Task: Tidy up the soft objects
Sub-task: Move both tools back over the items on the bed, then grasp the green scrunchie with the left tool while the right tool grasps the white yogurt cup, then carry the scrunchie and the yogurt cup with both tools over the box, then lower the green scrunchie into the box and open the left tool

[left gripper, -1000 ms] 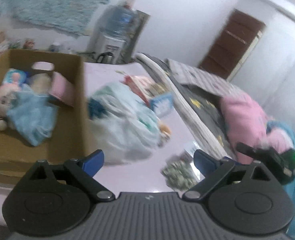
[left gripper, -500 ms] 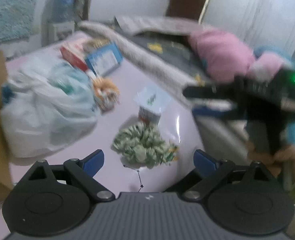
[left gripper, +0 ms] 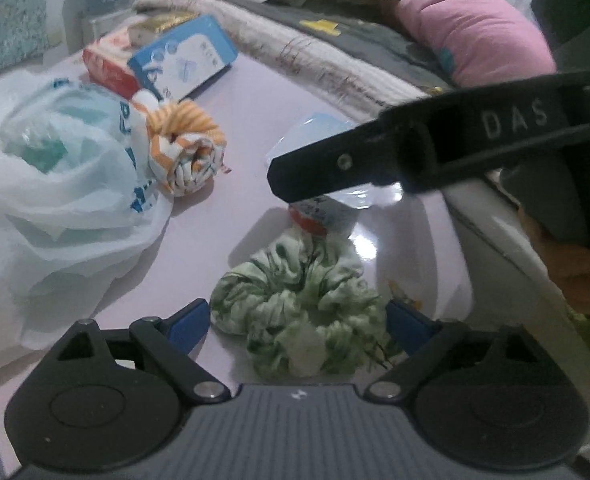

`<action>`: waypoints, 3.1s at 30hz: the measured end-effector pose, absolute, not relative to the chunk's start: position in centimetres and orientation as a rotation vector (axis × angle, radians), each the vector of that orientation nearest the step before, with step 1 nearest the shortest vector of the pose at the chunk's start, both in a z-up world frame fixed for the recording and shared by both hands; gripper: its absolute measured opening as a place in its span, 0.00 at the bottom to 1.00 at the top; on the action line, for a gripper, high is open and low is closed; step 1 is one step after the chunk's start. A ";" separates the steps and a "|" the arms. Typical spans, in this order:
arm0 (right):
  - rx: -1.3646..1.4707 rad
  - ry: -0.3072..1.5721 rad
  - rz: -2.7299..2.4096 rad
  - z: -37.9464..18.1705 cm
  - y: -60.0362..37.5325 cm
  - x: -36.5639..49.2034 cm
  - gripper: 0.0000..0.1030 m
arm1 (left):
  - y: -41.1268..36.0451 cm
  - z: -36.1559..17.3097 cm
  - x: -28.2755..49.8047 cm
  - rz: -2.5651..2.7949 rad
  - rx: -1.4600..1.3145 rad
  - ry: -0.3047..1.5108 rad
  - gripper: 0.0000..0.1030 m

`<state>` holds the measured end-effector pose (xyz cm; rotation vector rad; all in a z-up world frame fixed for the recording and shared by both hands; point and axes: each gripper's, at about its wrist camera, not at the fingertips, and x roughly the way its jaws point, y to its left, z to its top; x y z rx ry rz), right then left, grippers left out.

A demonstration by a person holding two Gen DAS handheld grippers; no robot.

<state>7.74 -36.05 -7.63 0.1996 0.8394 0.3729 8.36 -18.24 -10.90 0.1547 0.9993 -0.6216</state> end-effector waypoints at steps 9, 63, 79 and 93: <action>0.154 0.921 0.381 -8.1 -35.9 9.5 0.72 | -18.2 -10.7 8.6 -0.622 0.148 0.966 0.72; -0.048 0.996 0.843 8.2 0.1 22.5 0.58 | 16.8 2.9 0.1 0.002 -0.454 0.506 0.17; -0.341 1.196 0.666 -0.1 6.8 28.6 0.57 | 21.5 1.3 -1.1 0.054 -0.519 0.514 0.18; -0.528 1.237 0.626 -1.0 8.6 29.2 0.63 | 21.5 1.2 -0.9 0.051 -0.528 0.527 0.18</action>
